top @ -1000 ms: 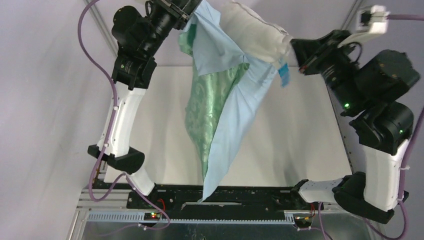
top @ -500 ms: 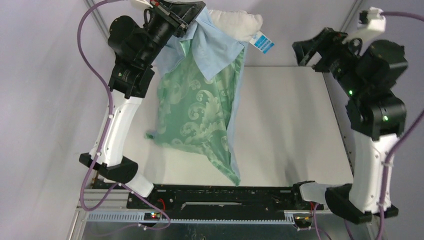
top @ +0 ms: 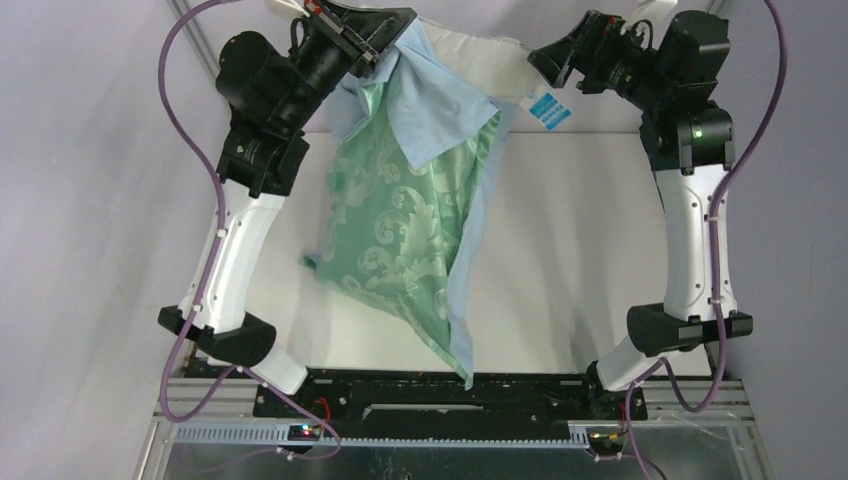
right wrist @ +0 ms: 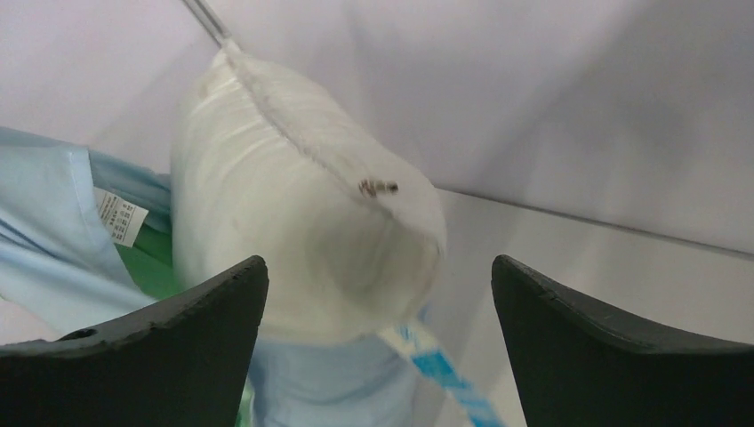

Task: Put the pillow into the pillowcase

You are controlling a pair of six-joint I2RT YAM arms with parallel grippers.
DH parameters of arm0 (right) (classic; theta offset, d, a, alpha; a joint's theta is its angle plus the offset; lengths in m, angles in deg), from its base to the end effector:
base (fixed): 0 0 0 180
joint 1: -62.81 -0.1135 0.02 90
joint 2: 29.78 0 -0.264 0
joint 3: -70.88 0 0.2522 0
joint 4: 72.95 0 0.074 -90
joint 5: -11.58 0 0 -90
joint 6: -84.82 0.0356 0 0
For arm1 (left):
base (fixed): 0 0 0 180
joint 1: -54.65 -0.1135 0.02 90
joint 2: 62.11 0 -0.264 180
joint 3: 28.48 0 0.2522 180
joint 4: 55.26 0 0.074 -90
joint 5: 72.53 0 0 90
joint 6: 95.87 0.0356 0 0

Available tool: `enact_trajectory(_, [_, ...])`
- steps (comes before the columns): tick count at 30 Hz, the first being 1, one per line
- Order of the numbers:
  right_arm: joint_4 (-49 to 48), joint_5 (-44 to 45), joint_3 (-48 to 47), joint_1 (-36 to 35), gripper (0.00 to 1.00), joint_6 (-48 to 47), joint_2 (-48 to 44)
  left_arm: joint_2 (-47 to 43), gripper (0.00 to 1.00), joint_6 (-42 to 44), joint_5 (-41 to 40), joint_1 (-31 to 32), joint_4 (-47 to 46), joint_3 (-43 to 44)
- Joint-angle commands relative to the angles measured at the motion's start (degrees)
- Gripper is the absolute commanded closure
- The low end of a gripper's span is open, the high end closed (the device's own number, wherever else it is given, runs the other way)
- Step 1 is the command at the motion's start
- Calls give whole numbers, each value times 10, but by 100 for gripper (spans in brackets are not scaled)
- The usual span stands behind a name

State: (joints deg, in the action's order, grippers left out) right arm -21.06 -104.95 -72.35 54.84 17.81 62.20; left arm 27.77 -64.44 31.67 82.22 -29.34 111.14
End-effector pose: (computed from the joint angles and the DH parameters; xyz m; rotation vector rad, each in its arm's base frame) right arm 0.2878 0.0563 0.5728 -0.1601 1.6288 0.7828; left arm 0.2457 -0.1381 0.6138 -0.1060 1.2951 -1.4537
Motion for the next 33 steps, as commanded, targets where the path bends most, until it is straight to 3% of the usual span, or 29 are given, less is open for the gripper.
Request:
enact_trajectory(1, [-9, -32, -36, -9, 5, 20, 17, -14, 100, -24, 28, 8, -82, 49])
enact_trajectory(4, [32, -24, -34, -27, 18, 1, 15, -1, 100, -25, 33, 14, -89, 68])
enact_trajectory(6, [49, 2, -15, -49, 21, -16, -4, 10, 100, -25, 34, 18, -91, 79])
enact_trajectory(8, [48, -3, 1, -68, 51, -23, -23, 27, 100, -27, 37, 25, -94, 100])
enact_trajectory(10, [68, 1, -44, -93, 92, -27, -26, 54, 100, -33, 36, 37, -93, 139])
enact_trajectory(11, [89, 20, -91, -115, 100, -36, -21, 77, 100, -37, 34, 51, -93, 157])
enact_trajectory(13, [126, 71, -175, -166, 100, -60, -10, 112, 100, -47, 32, 74, -97, 198])
enact_trajectory(15, [123, 116, -188, -202, 100, -71, -18, 164, 100, -67, 33, 102, -103, 252])
enact_trajectory(19, [98, 154, -47, -226, 100, -69, -42, 175, 100, -101, 11, 126, -184, 274])
enact_trajectory(23, [109, 271, 73, -263, 100, -83, -49, 130, 100, -72, -19, 127, -222, 262])
enact_trajectory(27, [96, 226, 38, -145, 100, -10, -81, 100, 100, -54, -25, 127, -221, 243])
enact_trajectory(31, [119, 232, -149, -65, 100, -3, -55, 113, 100, -79, -11, 127, -223, 230])
enact_trajectory(33, [101, 214, -192, -39, 100, 3, -51, 132, 100, -103, -2, 127, -234, 232])
